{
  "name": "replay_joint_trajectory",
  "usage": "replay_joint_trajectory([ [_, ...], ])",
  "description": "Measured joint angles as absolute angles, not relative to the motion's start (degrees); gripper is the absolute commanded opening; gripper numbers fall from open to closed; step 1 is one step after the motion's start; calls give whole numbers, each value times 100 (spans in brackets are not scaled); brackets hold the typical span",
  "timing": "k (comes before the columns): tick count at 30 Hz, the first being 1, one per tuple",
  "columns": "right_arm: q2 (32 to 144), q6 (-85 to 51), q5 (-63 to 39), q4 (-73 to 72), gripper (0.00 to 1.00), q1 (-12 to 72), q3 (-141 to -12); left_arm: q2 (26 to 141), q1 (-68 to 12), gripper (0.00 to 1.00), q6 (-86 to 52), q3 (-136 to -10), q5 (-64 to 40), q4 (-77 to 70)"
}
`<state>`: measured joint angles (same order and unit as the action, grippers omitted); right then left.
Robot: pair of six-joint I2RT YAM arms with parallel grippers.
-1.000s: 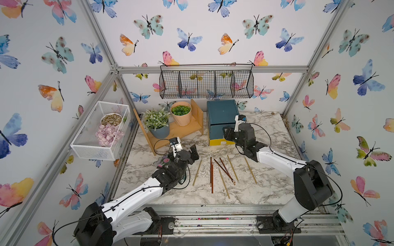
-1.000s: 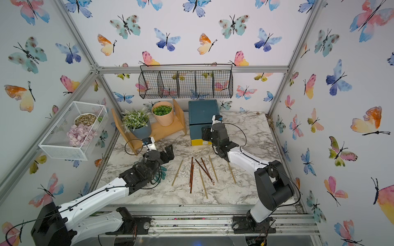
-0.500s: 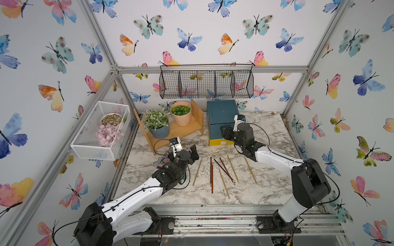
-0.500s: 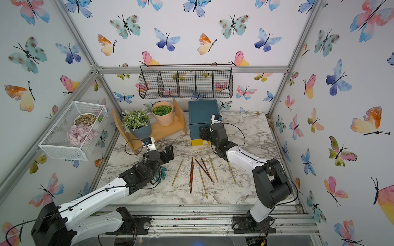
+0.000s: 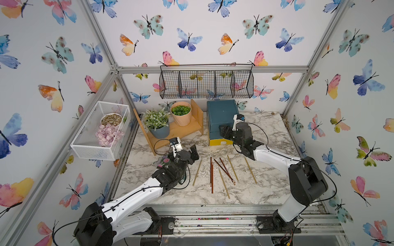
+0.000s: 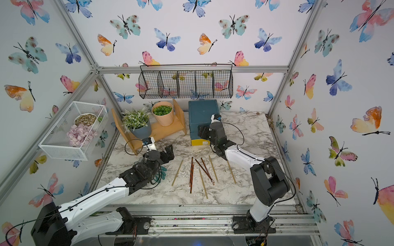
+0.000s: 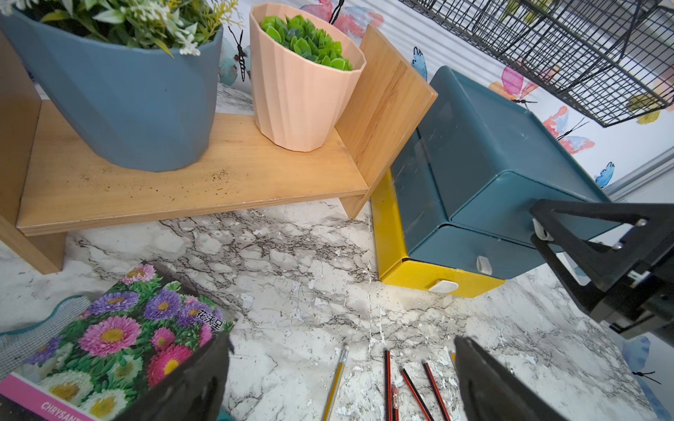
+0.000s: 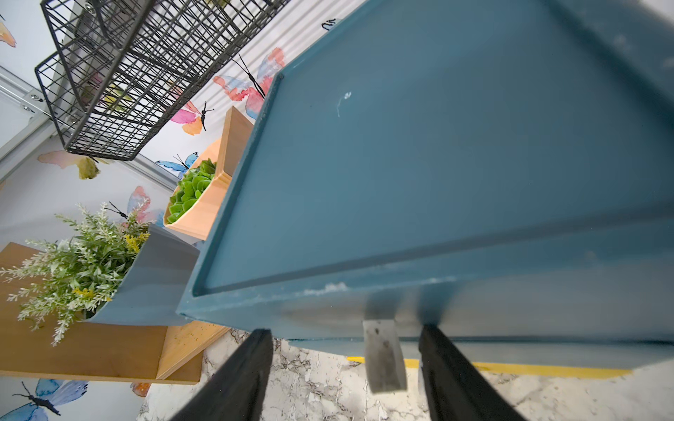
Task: Please place the pencils in the drawer according to their color
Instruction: Close the drawer in the storage box, then open the drawer in the storage box.
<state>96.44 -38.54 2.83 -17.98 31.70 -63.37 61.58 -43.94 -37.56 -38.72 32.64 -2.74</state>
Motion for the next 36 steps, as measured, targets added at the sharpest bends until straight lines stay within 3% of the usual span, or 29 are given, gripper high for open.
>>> replay_joint_trajectory([
  [15,9677,-3863,255,-1671,72,3170,-6361,6156,-4394,98,-3756,-3865,3264,-281],
  [26,8503,-4287,-1,-1761,79,3168,-5218,5951,-4394,99,-3758,-3669,3269,-362],
  [36,8949,-4960,-923,-2705,67,2950,-4580,5533,-4348,98,-3872,-3164,3269,-670],
])
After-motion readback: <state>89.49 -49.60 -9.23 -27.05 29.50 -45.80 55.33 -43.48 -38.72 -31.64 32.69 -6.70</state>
